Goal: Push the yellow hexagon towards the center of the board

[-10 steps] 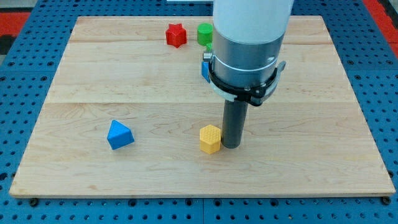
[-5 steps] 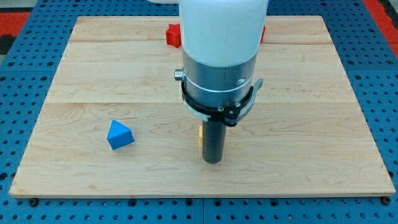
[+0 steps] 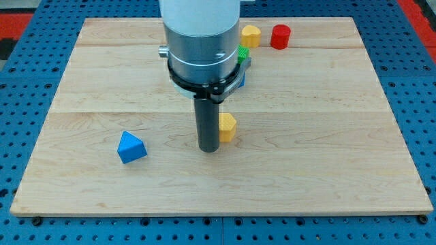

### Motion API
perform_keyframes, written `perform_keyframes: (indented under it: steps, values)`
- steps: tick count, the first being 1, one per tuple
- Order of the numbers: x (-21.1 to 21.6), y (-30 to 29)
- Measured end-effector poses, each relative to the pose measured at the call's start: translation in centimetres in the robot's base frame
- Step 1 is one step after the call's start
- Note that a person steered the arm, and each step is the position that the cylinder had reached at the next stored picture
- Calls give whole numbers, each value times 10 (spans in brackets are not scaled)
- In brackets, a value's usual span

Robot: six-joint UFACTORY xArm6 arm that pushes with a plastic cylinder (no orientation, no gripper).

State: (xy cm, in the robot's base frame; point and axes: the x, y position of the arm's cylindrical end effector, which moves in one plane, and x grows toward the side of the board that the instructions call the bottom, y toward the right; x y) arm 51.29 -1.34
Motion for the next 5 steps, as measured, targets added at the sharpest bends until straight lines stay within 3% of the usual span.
perform_keyframes:
  steps: [5]
  values:
    - [-36, 21]
